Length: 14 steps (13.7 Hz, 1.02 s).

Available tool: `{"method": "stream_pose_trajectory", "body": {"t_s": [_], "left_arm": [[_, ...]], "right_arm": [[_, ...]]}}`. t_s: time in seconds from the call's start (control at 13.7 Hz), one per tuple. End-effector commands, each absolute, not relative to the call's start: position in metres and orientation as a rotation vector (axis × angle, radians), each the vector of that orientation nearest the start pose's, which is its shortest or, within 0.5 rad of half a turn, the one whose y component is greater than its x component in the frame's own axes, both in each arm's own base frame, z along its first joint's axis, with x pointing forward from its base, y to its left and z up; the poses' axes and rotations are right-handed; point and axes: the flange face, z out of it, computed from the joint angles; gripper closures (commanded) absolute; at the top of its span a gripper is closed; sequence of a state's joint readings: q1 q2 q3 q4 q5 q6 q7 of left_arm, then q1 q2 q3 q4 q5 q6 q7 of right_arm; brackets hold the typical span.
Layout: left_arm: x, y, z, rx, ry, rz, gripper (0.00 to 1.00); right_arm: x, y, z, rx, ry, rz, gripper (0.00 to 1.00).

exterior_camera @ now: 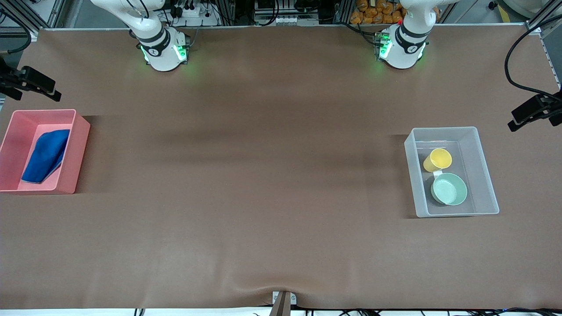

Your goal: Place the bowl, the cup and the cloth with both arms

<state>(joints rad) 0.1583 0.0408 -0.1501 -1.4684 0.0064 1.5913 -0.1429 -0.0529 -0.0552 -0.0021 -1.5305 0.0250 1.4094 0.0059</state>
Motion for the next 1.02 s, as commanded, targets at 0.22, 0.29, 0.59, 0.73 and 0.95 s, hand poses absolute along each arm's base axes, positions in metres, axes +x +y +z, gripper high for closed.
{"method": "stream_pose_trajectory", "body": {"t_s": [0.22, 0.29, 0.59, 0.73, 0.95], "left_arm": [[0.534, 0.008, 0.652, -3.146, -0.326, -0.087, 0.0], [0.53, 0.008, 0.652, -3.147, -0.341, -0.082, 0.0], [0.522, -0.007, 0.648, -3.138, -0.426, -0.062, 0.0], [0.523, -0.009, 0.648, -3.139, -0.418, -0.058, 0.0], [0.521, -0.012, 0.653, -3.13, -0.378, -0.026, 0.0]], "right_arm": [[0.521, -0.029, 0.663, -3.106, 0.081, 0.101, 0.0], [0.521, -0.029, 0.662, -3.107, 0.082, 0.103, 0.0], [0.523, -0.028, 0.662, -3.113, 0.055, 0.092, 0.0], [0.523, -0.029, 0.661, -3.113, 0.031, 0.089, 0.0], [0.523, -0.029, 0.661, -3.113, 0.031, 0.091, 0.0]]}}
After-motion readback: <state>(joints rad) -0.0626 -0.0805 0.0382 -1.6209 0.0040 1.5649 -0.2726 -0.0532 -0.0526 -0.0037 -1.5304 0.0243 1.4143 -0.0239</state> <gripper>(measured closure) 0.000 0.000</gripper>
